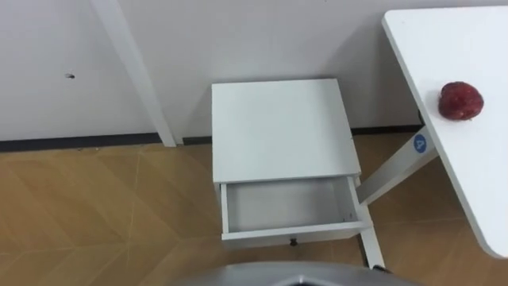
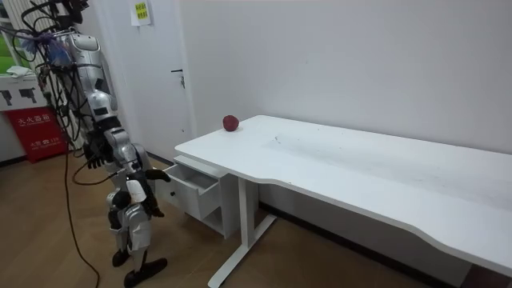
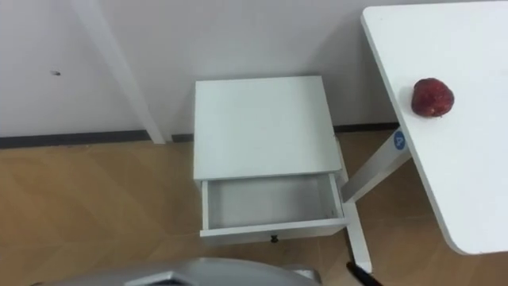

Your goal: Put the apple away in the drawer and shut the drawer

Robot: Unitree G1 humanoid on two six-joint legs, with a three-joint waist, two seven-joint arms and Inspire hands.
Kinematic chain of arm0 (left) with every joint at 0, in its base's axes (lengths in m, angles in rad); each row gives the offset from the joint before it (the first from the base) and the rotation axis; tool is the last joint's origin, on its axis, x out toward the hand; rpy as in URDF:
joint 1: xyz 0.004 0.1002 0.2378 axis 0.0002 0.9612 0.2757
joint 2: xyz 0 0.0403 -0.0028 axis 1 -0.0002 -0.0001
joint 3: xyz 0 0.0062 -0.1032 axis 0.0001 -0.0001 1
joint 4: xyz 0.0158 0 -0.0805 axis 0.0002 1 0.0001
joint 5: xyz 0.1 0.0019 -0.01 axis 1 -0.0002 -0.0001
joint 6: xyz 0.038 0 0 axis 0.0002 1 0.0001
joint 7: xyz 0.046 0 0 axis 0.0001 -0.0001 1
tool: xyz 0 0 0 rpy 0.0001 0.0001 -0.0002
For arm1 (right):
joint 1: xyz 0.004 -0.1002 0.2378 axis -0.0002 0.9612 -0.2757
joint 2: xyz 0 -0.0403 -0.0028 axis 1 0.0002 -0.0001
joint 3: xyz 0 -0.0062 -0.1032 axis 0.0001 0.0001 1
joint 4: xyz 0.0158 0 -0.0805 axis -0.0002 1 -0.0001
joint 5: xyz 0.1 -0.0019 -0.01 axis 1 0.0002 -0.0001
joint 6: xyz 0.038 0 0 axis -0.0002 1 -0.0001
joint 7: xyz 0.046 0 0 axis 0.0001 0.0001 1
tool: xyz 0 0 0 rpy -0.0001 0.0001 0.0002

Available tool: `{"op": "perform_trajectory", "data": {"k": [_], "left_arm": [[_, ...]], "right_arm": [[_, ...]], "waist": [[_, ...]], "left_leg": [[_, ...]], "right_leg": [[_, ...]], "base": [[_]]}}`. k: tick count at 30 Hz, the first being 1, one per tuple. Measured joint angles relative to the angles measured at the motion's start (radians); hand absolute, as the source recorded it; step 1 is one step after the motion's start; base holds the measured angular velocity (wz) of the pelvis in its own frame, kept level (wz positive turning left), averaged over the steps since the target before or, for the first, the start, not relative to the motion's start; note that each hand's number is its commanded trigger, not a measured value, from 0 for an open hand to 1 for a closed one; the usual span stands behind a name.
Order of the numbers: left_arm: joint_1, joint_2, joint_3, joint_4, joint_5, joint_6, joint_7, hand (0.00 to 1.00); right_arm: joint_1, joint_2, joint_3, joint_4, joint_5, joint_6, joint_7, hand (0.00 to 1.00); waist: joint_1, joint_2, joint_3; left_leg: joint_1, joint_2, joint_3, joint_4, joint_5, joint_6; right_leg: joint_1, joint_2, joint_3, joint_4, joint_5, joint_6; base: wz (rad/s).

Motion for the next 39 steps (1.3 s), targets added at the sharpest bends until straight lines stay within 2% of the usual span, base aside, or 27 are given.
{"op": "perform_trajectory", "data": {"k": [4, 8, 10, 13, 16, 21, 23, 27, 29, 31, 32, 37, 39], "left_arm": [[0.004, 0.006, 0.046, -0.004, -0.001, 0.000, 0.017, 0.00], [0.022, 0.014, 0.046, -0.029, 0.001, -0.003, 0.019, 0.00], [0.040, 0.023, 0.048, -0.034, 0.004, -0.011, 0.019, 0.00], [0.055, 0.025, 0.083, -0.053, -0.003, -0.013, 0.019, 0.00], [0.068, 0.028, 0.084, -0.069, -0.019, -0.012, 0.019, 0.00], [0.081, 0.028, 0.086, -0.094, -0.021, -0.012, 0.019, 0.00], [0.082, 0.029, 0.086, -0.104, -0.021, -0.013, 0.019, 0.00], [0.099, 0.031, 0.087, -0.142, -0.017, -0.013, 0.020, 0.00], [0.102, 0.036, 0.086, -0.153, -0.017, -0.014, 0.020, 0.00], [0.104, 0.037, 0.077, -0.171, -0.017, -0.017, 0.020, 0.00], [0.104, 0.037, 0.077, -0.171, -0.017, -0.018, 0.019, 0.00], [0.104, 0.037, 0.077, -0.172, -0.011, -0.033, 0.014, 0.00], [0.104, 0.037, 0.064, -0.172, -0.009, -0.037, 0.013, 0.00]], "right_arm": [[0.000, -0.003, -0.101, -0.010, 0.181, -0.008, -0.058, 0.00], [0.000, -0.006, -0.170, -0.050, 0.268, -0.015, -0.101, 0.00], [0.009, -0.007, -0.218, -0.126, 0.301, -0.024, -0.148, 0.00], [0.014, -0.016, -0.232, -0.222, 0.319, -0.055, -0.213, 0.00], [0.010, -0.047, -0.241, -0.251, 0.374, -0.068, -0.287, 0.00], [-0.005, -0.069, -0.264, -0.328, 0.421, -0.102, -0.394, 0.00], [-0.011, -0.081, -0.268, -0.352, 0.422, -0.107, -0.430, 0.00], [-0.021, -0.098, -0.326, -0.474, 0.364, -0.120, -0.527, 0.00], [-0.020, -0.108, -0.329, -0.561, 0.320, -0.137, -0.582, 0.00], [-0.026, -0.131, -0.325, -0.665, 0.282, -0.169, -0.651, 0.00], [-0.032, -0.135, -0.326, -0.690, 0.263, -0.173, -0.670, 0.00], [-0.045, -0.154, -0.324, -0.878, -0.001, -0.222, -0.766, 0.00], [-0.045, -0.154, -0.317, -0.943, -0.072, -0.229, -0.788, 0.00]], "waist": [[-0.016, -0.008, -0.0066], [-0.038, -0.013, -0.0073], [-0.045, -0.013, -0.0073], [-0.049, -0.016, -0.0077], [-0.055, -0.026, -0.0103], [-0.061, -0.039, -0.0098], [-0.063, -0.041, -0.0120], [-0.064, -0.042, -0.0124], [-0.063, -0.040, -0.0110], [-0.062, -0.043, -0.0126], [-0.062, -0.043, -0.0129], [-0.059, -0.041, -0.0105], [-0.058, -0.040, -0.0100]], "left_leg": [[0.001, 0.000, 0.001, 0.001, 0.000, 0.000], [0.001, 0.001, 0.007, -0.001, 0.000, 0.000], [0.003, 0.002, 0.021, -0.007, 0.000, 0.000], [-0.002, 0.001, 0.030, -0.008, 0.000, 0.000], [-0.001, 0.001, 0.031, -0.006, 0.000, 0.000], [-0.007, 0.003, 0.038, -0.005, 0.000, 0.000], [-0.017, 0.002, 0.038, -0.003, 0.000, 0.000], [-0.020, 0.002, 0.039, -0.006, 0.000, 0.000], [-0.022, 0.002, 0.039, -0.007, 0.000, 0.000], [-0.024, 0.002, 0.039, -0.007, 0.000, 0.000], [-0.025, 0.002, 0.040, -0.005, 0.000, 0.000], [-0.039, 0.002, 0.038, -0.004, 0.001, 0.000], [-0.040, 0.001, 0.038, -0.010, 0.001, -0.001]], "right_leg": [[-0.001, 0.000, 0.003, 0.002, 0.000, 0.000], [-0.001, 0.000, 0.003, 0.003, 0.000, 0.000], [-0.002, 0.000, 0.008, 0.002, 0.000, 0.000], [-0.012, 0.000, 0.024, 0.002, 0.000, 0.000], [-0.017, 0.000, 0.026, 0.003, 0.000, 0.000], [-0.020, 0.001, 0.026, 0.003, 0.000, 0.000], [-0.028, 0.001, 0.026, 0.004, 0.000, 0.000], [-0.033, 0.001, 0.027, 0.005, 0.000, 0.000], [-0.035, 0.001, 0.027, 0.003, 0.000, 0.000], [-0.043, 0.001, 0.027, 0.004, 0.000, 0.000], [-0.045, 0.001, 0.027, 0.004, 0.000, 0.000], [-0.053, 0.002, 0.028, 0.003, 0.000, 0.000], [-0.055, 0.002, 0.028, 0.003, 0.000, 0.000]], "base": [[0.00], [-0.05], [-0.17], [-0.12], [-0.02], [-0.04], [0.00], [0.00], [0.00], [0.00], [0.00], [0.00], [0.00]]}}
